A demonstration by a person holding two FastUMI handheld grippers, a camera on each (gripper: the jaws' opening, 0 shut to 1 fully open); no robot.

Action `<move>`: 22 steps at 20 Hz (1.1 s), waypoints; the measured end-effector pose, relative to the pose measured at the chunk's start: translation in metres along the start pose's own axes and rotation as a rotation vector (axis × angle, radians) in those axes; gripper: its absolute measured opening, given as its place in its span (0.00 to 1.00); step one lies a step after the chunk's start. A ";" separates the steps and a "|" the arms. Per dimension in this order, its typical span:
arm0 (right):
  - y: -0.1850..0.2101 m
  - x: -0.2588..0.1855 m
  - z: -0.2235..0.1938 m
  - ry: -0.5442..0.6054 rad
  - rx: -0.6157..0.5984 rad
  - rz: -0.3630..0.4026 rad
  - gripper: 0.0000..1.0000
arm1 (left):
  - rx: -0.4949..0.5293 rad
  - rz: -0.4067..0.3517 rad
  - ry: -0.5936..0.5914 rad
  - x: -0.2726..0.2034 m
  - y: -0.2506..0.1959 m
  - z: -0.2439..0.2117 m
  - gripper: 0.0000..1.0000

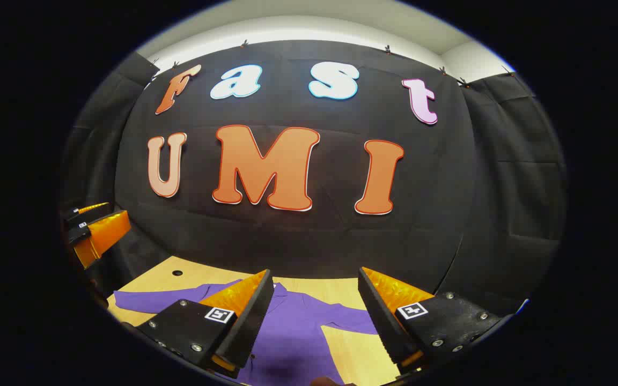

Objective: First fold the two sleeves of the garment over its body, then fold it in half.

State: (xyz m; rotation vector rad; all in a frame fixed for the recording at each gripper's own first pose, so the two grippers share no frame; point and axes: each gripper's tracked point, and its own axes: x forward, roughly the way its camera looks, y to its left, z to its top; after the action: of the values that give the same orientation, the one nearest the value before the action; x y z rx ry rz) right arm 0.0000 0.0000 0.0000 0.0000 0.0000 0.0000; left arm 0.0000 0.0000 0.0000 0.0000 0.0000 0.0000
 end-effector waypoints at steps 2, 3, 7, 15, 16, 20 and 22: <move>-0.003 0.007 0.001 -0.008 0.007 0.011 0.95 | 0.005 0.030 -0.001 0.001 0.001 -0.001 0.96; -0.003 0.010 0.002 -0.015 0.007 0.018 0.94 | 0.006 0.040 0.004 0.001 0.000 -0.004 0.95; -0.008 0.021 -0.002 -0.012 -0.002 0.036 0.94 | 0.004 0.063 0.016 0.008 -0.006 -0.011 0.96; -0.022 0.039 -0.016 0.014 -0.006 0.028 0.95 | 0.006 0.103 -0.008 0.021 -0.011 -0.013 0.95; -0.024 0.041 -0.017 0.017 -0.006 0.025 0.95 | 0.010 0.106 -0.005 0.024 -0.012 -0.013 0.96; -0.045 0.051 -0.031 0.039 -0.032 -0.018 0.94 | 0.016 0.109 -0.007 0.025 -0.016 -0.013 0.96; -0.059 0.055 -0.041 0.060 -0.039 -0.042 0.95 | 0.026 0.115 -0.015 0.025 -0.019 -0.010 0.96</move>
State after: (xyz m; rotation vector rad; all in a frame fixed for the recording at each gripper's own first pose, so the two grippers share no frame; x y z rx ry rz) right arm 0.0554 -0.0586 -0.0407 -0.0386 0.0600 -0.0424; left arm 0.0254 -0.0188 -0.0097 0.0257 -0.0153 0.1148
